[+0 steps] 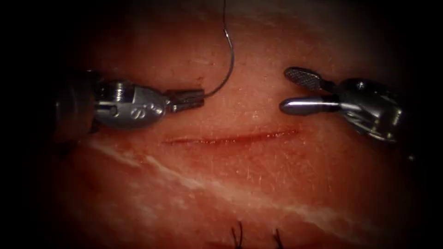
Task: Wound Closure
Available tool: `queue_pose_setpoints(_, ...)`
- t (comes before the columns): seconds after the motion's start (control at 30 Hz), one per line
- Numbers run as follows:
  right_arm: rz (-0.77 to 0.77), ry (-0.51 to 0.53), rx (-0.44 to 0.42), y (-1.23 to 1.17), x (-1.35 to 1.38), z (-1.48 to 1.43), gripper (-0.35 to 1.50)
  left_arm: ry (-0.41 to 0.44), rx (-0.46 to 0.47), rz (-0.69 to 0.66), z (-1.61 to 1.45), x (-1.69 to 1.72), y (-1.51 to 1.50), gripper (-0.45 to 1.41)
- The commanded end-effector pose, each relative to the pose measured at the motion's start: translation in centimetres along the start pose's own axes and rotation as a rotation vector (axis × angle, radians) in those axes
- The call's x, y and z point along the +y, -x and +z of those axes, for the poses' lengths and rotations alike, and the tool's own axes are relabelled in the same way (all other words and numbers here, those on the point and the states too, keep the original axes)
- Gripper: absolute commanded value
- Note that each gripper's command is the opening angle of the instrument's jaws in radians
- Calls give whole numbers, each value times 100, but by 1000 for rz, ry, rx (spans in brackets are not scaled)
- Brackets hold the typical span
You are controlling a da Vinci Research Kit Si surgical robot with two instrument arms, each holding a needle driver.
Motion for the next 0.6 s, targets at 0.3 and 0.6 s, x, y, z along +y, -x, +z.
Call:
queue_pose_setpoints(0.3, 21, 8, 11, 4, 0, 40, 85, -36, -6, 41, 16, 15, -5, -45)
queue_pose_setpoints(0.6, 33, -2, 15, -2, -7, 69, 87, -37, -8, 54, 19, 17, -7, -45)
